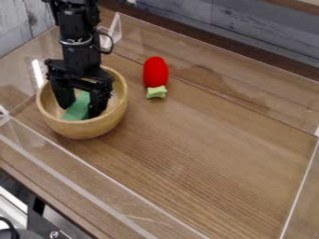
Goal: Remove the green block from the brown bowl and put it on the table
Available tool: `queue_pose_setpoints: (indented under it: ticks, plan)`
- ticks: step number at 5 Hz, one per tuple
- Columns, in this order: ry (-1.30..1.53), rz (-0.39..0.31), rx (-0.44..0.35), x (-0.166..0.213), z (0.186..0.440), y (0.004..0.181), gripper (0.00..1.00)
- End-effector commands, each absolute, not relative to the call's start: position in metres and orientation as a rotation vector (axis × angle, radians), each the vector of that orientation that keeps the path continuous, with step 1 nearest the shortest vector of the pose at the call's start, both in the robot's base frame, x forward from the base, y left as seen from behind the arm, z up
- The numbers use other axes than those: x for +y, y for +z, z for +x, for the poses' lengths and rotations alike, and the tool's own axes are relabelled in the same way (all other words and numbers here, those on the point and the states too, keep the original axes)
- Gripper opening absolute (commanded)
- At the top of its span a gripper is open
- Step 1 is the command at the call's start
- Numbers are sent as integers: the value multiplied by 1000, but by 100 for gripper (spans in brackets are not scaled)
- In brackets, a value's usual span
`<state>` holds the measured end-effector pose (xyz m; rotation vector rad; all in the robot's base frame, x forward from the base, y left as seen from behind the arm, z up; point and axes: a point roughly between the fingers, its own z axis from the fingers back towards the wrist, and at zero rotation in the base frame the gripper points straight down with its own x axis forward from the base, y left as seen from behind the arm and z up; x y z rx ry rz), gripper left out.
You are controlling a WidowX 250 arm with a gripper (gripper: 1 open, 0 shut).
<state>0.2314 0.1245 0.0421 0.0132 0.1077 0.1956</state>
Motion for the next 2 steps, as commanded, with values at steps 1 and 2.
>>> queue_pose_setpoints:
  ticks: [1, 2]
  plan:
    - [199, 30, 89, 123, 235, 47, 100]
    - [205, 34, 91, 120, 236, 46, 100]
